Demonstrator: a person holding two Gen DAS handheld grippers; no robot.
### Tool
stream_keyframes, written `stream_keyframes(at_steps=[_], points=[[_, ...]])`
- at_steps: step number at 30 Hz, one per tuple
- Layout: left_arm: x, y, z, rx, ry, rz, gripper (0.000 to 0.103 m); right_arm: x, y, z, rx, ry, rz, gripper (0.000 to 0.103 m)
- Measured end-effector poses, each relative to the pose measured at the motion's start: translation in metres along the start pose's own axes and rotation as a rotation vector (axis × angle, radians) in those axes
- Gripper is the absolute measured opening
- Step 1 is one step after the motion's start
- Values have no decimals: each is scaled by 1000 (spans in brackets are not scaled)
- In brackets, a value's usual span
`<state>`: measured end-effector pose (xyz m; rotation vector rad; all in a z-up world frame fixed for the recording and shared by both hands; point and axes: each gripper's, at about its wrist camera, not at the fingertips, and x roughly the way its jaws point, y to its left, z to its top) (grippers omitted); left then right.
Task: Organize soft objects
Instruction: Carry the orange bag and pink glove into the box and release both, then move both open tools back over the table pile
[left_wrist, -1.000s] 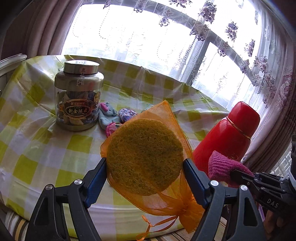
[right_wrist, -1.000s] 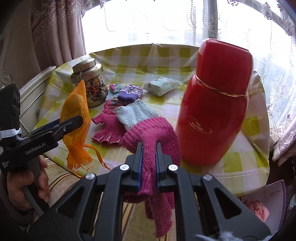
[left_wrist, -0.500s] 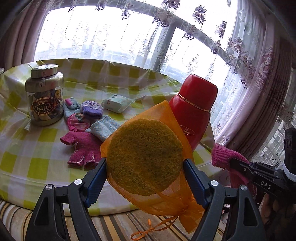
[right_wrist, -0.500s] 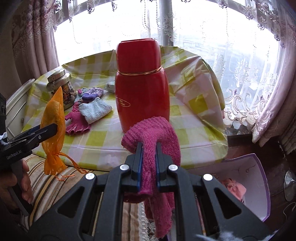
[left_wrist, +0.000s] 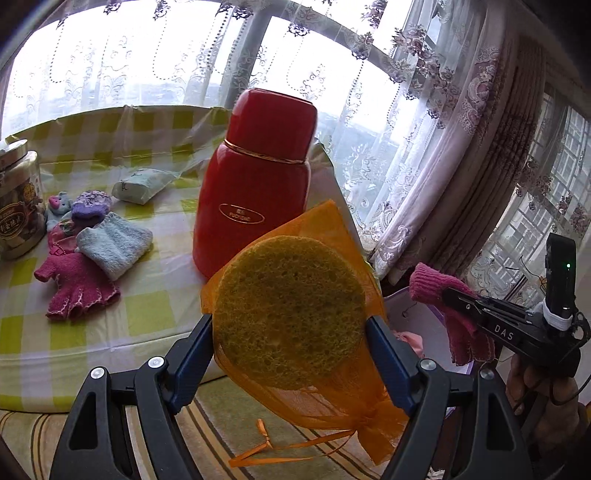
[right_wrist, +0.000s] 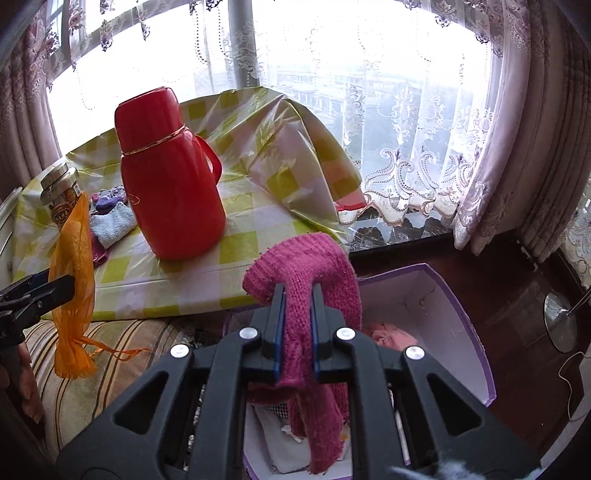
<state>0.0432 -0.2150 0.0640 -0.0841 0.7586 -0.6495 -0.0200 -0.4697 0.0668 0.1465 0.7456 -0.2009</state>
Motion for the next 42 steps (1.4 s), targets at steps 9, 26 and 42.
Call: stream_keyframes(at_steps=[9,26,42], points=[[28,-60,-9,85,85,-97,81,-9,-35,-9,50,-8,-51,15],[68,-120,-21,158,237,-200,83,-10,-57,-19,73,18,-83,61],[32,-48,-3,55,135,-50,83,2,-22,-17,15,48,-12,64]])
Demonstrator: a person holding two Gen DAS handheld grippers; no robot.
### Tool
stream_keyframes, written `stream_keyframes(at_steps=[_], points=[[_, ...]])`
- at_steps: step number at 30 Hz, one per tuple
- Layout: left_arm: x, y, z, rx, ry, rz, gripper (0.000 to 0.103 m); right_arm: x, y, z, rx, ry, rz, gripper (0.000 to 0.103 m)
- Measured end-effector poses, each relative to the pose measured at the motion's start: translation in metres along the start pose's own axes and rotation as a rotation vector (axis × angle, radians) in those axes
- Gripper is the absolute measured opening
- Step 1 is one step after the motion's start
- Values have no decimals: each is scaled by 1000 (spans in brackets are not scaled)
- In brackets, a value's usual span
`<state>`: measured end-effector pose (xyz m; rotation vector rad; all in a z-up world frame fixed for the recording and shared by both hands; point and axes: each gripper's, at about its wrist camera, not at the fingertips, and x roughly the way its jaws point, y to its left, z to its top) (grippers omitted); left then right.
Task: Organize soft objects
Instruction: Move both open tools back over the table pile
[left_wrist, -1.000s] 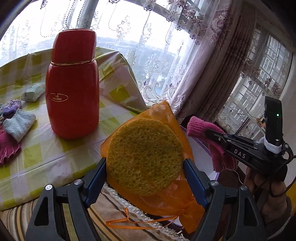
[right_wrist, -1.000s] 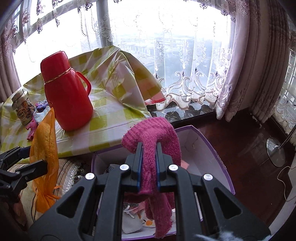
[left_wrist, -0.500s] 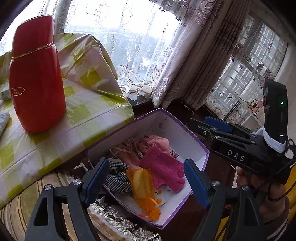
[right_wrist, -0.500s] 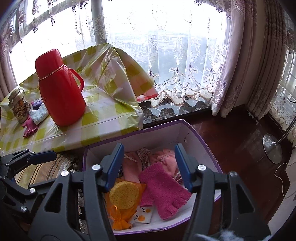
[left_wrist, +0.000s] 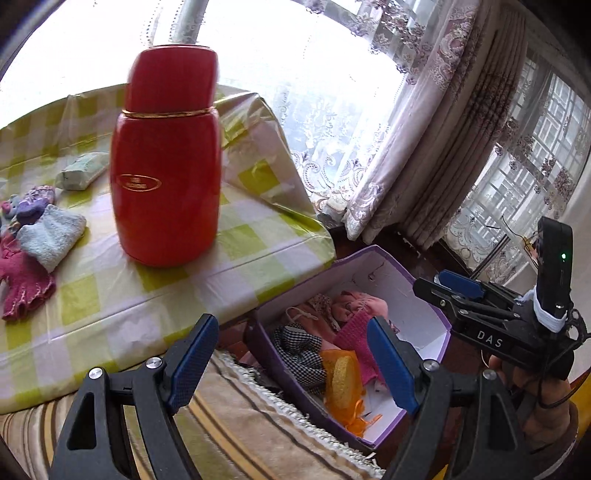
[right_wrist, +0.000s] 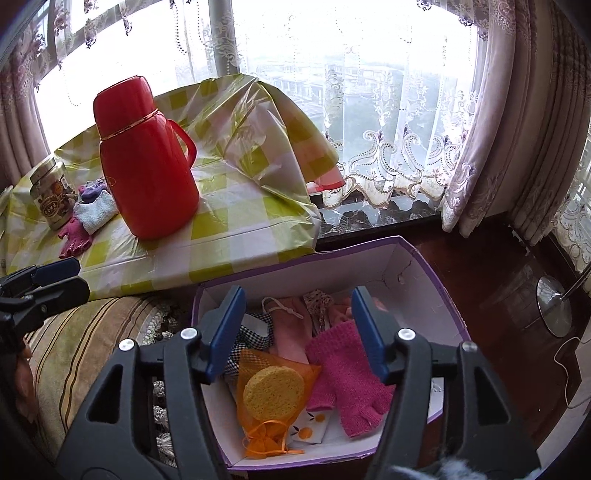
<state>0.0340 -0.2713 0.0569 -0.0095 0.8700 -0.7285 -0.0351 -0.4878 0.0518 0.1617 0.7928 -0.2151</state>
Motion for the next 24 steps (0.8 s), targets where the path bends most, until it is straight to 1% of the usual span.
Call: stream_keyframes(at_steps=[5,13,18,21,24], points=[[-23,47,-1,-94,-47,95,83,9,25,3,-42,21,37,65],[-65,98,-7,-186,-117,187,83,20,82,14,-120,43,116,65],[-89,121,-15,-225,-161,216,83,20,117,24,-154,42,162,65],[-95,138,-21,-262,-166,216,83,13,134,25,-180,30,168,65],[-96,156,-28,-306,-162,209,83,12,144,23,-209,36,166,67]])
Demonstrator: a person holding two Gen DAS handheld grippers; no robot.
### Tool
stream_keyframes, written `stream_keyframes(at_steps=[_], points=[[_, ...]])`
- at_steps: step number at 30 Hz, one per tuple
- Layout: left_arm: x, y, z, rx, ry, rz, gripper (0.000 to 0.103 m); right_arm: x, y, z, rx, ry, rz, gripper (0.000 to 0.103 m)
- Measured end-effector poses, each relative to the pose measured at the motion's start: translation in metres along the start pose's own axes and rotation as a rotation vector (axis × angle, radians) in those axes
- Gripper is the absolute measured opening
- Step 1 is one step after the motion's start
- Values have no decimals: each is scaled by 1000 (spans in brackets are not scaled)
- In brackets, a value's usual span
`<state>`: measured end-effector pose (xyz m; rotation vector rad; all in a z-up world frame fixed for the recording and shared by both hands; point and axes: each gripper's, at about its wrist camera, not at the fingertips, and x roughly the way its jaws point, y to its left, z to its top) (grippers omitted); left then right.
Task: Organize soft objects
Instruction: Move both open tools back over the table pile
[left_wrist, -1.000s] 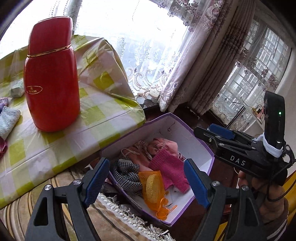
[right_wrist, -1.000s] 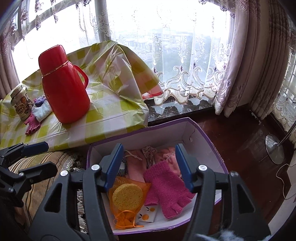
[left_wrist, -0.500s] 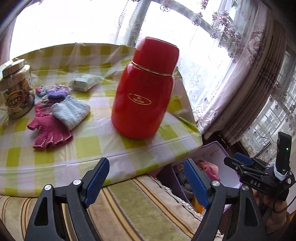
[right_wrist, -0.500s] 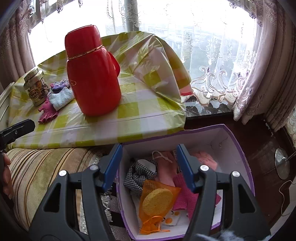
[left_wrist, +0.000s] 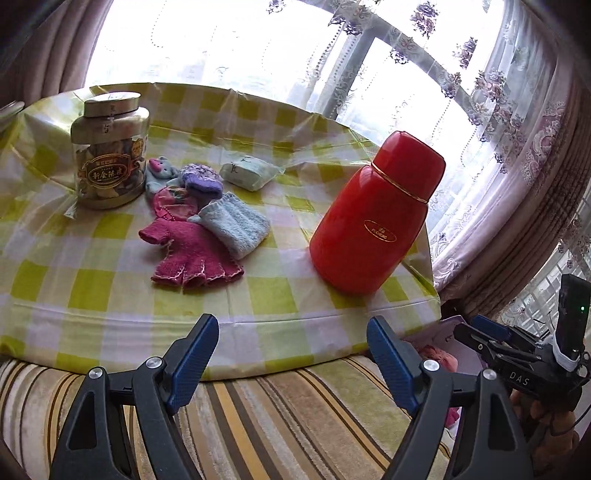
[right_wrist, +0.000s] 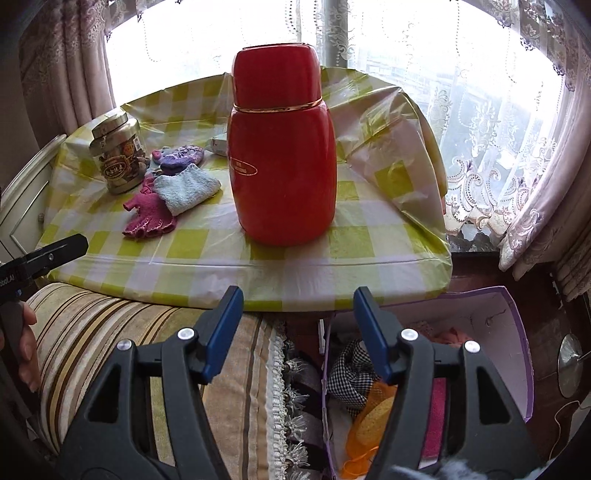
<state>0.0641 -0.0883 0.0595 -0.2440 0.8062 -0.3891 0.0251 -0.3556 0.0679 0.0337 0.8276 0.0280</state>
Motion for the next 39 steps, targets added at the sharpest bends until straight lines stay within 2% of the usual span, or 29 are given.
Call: stream_keyframes(at_steps=[4,13,26,37,39], points=[[5,19,1,-62,15,-4,83,9,3,1,-2,26,3,67],[5,32,5,-80,7,24,83,14,25,3,-33,35,58,67],[3,66,22,-119,6,81,83,24,86,17,-167,28,168,67],[36,82,44,-118,67,108,83,46,118,29,-246,38,200,70],[45,82,50,-104,82,118,80,50,121,31,-255,39,205,70]])
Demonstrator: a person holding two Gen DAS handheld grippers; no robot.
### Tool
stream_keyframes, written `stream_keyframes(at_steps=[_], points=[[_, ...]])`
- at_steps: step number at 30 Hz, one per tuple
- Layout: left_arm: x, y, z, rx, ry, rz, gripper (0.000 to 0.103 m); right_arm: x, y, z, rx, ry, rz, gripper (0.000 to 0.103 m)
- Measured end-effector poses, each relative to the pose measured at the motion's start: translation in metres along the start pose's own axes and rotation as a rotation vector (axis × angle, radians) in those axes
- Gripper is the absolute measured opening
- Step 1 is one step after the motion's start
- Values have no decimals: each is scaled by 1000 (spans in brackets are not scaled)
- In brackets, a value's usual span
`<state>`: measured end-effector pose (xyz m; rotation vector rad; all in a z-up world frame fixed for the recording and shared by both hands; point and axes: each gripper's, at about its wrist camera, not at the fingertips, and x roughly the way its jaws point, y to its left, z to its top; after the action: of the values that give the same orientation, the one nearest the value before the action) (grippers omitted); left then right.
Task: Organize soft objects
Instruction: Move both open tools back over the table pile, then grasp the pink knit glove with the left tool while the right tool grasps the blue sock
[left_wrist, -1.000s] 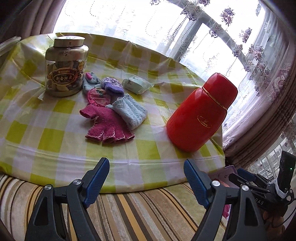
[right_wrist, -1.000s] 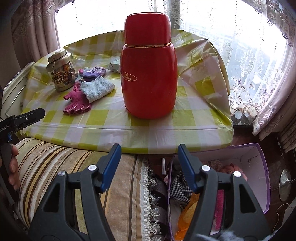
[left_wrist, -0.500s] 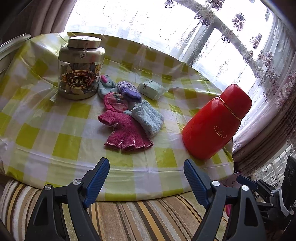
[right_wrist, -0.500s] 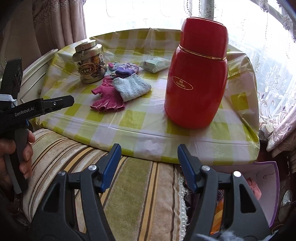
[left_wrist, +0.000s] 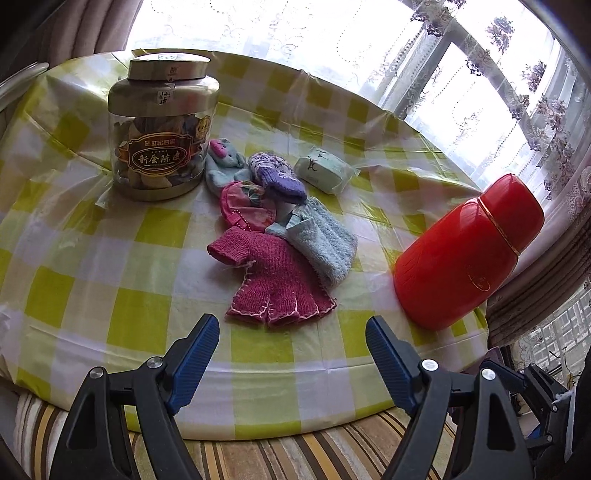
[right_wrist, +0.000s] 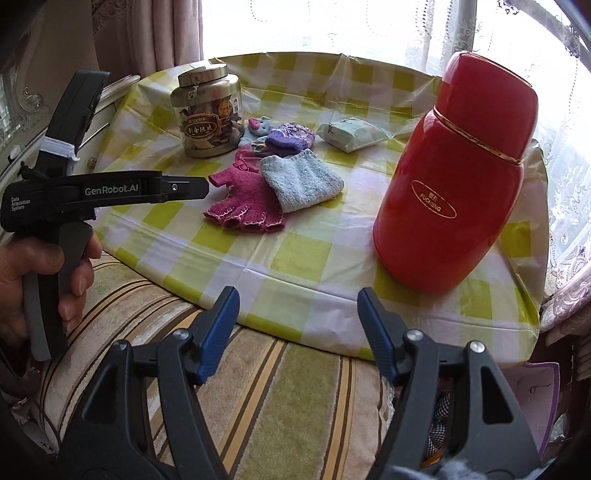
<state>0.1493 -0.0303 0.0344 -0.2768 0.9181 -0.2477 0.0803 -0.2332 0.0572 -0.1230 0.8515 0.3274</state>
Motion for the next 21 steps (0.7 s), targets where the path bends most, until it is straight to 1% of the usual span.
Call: stream_keyframes(at_steps=[1,4,13,17,18,20,21], points=[[5,-1,3,7,8,10,76,2,1,2,-4,0,4,70],[22,-4,13,37,31,33,71,9,3,5,-7,0,14,70],[85,-12,34,129,89,125,71,23,2,12,-10,5,29,70],[112,-15,34,181,127,185,71,29,1,18,-13,7,32,71],[118,-14,32,189,142,194,63,30,1,20,-14,6,32,71],[116,-12,28,202,125,188,49,34,2,24,-16,5,35,71],[114,-11,28,195,126,177,36,36,3,27,-18,5,36,72]])
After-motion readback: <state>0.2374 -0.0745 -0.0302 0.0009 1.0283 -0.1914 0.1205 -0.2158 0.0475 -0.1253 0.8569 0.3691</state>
